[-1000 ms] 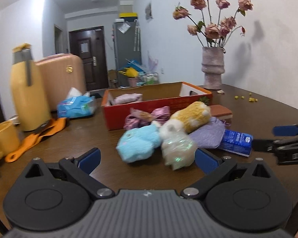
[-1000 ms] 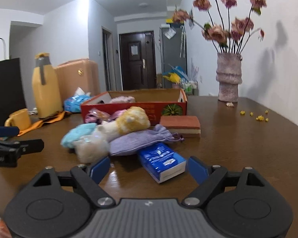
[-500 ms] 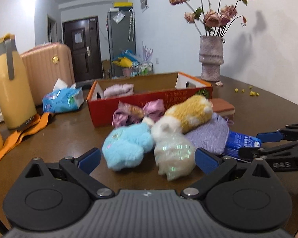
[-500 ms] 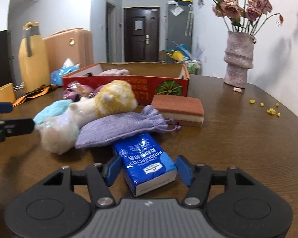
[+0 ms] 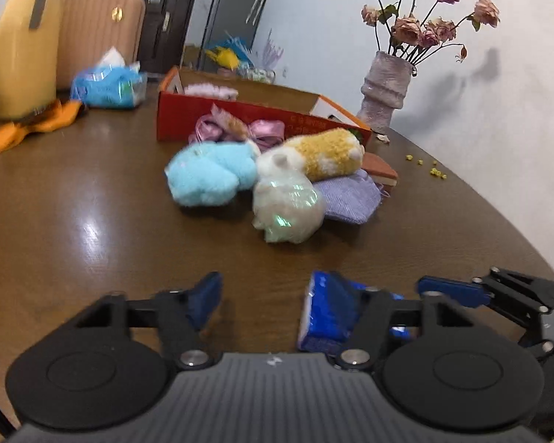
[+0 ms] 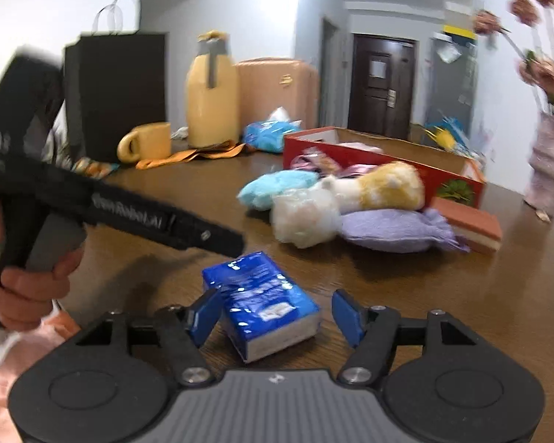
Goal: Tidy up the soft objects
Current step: 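Carry the blue tissue pack into the box and release it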
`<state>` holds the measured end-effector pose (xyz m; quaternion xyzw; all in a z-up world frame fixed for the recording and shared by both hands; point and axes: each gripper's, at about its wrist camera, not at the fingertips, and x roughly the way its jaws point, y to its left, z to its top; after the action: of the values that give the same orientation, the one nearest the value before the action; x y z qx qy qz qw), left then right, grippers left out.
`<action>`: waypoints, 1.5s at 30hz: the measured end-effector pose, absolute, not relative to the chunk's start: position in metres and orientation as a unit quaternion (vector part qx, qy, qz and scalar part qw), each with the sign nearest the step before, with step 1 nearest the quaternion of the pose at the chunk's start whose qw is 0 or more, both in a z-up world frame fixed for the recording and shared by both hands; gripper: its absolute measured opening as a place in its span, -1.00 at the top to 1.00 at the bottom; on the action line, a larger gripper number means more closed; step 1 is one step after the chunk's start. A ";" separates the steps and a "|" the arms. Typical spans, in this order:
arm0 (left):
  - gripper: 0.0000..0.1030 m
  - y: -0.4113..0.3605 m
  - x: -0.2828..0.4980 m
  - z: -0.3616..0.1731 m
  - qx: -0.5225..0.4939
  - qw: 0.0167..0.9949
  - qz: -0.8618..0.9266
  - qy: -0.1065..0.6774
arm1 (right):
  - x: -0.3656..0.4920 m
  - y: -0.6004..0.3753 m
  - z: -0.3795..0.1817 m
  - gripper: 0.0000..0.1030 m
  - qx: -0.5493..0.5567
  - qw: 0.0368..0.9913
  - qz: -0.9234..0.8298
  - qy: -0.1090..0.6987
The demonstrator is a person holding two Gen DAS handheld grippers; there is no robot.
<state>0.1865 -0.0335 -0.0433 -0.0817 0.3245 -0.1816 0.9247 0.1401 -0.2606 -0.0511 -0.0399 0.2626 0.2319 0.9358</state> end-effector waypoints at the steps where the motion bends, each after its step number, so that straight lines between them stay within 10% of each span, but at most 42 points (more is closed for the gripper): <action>1: 0.06 -0.034 0.188 -0.046 -0.090 0.920 -0.189 0.331 | 0.138 -0.268 -0.050 -0.16 -0.006 0.937 0.218 0.273; 4: 0.35 -0.038 0.183 -0.049 -0.098 0.914 -0.210 0.332 | 0.136 -0.283 -0.053 0.35 0.103 0.926 0.209 0.296; 10: 0.45 -0.037 0.170 -0.045 -0.106 0.899 -0.243 0.347 | 0.152 -0.268 -0.067 0.62 0.169 0.921 0.168 0.308; 33: 0.67 -0.031 0.166 -0.046 -0.148 0.904 -0.214 0.340 | 0.146 -0.259 -0.063 0.71 0.149 0.926 0.171 0.302; 45: 0.67 -0.064 0.315 0.090 -0.154 0.920 -0.269 0.241 | 0.275 -0.294 0.076 0.73 0.110 0.964 0.175 0.169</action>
<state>0.3148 -0.0641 0.0896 -0.1543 0.2407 -0.2690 0.9197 0.2748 -0.2945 0.0758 0.1098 0.1695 0.1745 0.9637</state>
